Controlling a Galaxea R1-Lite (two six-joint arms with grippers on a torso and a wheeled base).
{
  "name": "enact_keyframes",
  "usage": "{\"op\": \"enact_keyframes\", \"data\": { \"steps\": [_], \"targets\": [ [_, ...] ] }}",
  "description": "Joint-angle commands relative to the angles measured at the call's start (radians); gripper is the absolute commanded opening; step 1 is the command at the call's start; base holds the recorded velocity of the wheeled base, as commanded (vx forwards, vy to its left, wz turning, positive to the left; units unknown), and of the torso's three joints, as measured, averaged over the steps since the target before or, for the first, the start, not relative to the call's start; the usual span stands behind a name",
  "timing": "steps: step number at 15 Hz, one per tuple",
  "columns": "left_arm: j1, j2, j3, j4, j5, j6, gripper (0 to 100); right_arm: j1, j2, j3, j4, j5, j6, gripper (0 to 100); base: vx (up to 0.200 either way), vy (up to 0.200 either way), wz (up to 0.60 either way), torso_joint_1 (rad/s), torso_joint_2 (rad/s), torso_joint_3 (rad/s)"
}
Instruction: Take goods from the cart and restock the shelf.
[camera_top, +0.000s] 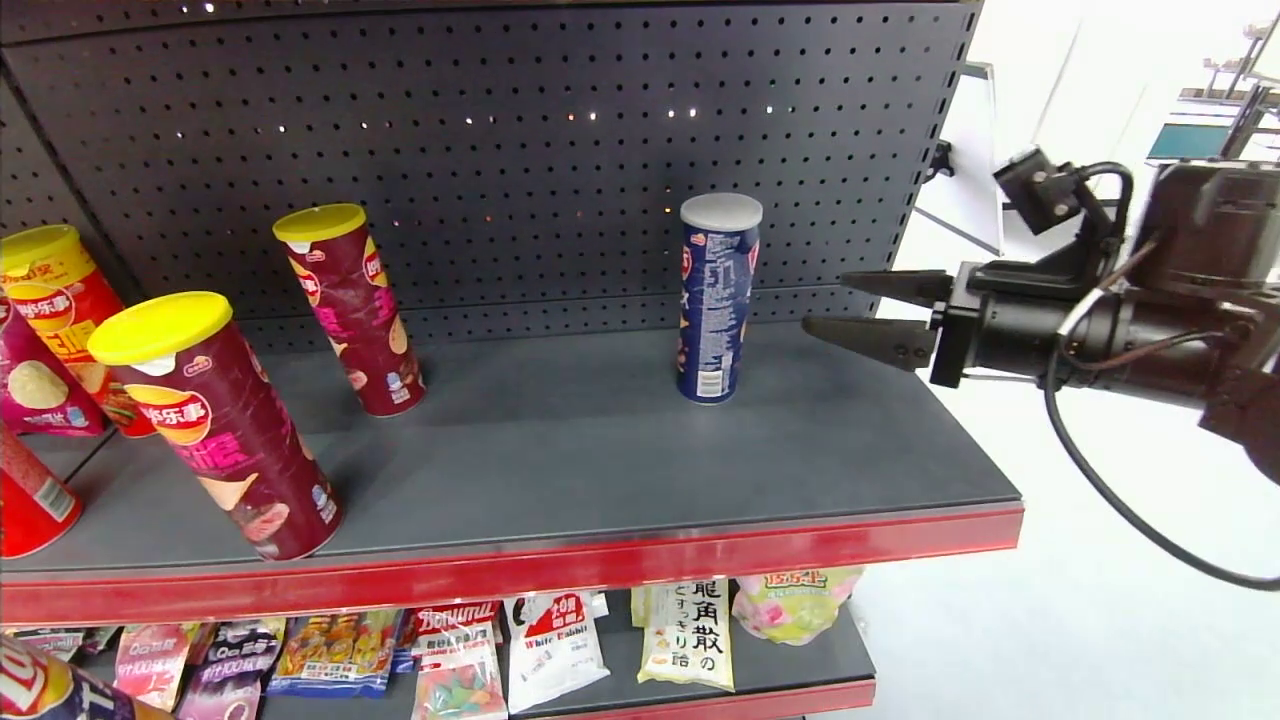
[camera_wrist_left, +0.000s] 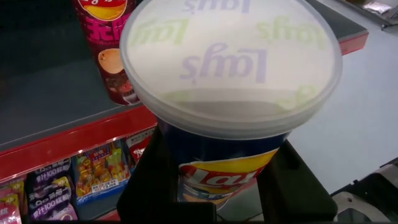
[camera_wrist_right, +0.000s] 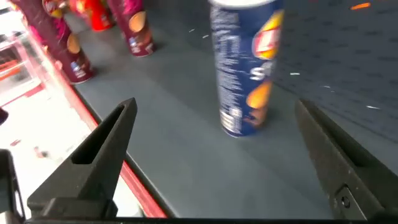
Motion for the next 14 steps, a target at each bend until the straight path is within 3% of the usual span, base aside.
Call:
{"op": "enact_keyframes", "data": {
  "steps": [1,5,9,14],
  "targets": [
    [0.0,0.002,-0.001,0.0,0.0,0.0,0,0.02,0.125,-0.068,-0.001,0.024,-0.018,100,0.0,0.0,0.0,0.0,0.0,0.0],
    [0.0,-0.003,-0.001,0.0,0.0,0.0,0,0.025,0.226,-0.145,-0.004,0.031,-0.071,100,0.0,0.0,0.0,0.0,0.0,0.0],
    [0.0,-0.003,-0.001,0.0,0.0,0.004,0,0.032,0.208,-0.142,-0.007,0.002,-0.071,100,0.0,0.0,0.0,0.0,0.0,0.0],
    [0.0,0.002,-0.003,-0.002,0.0,0.006,0,0.031,0.097,-0.041,-0.007,-0.217,-0.069,100,0.0,0.0,0.0,0.0,0.0,0.0]
  ]
}}
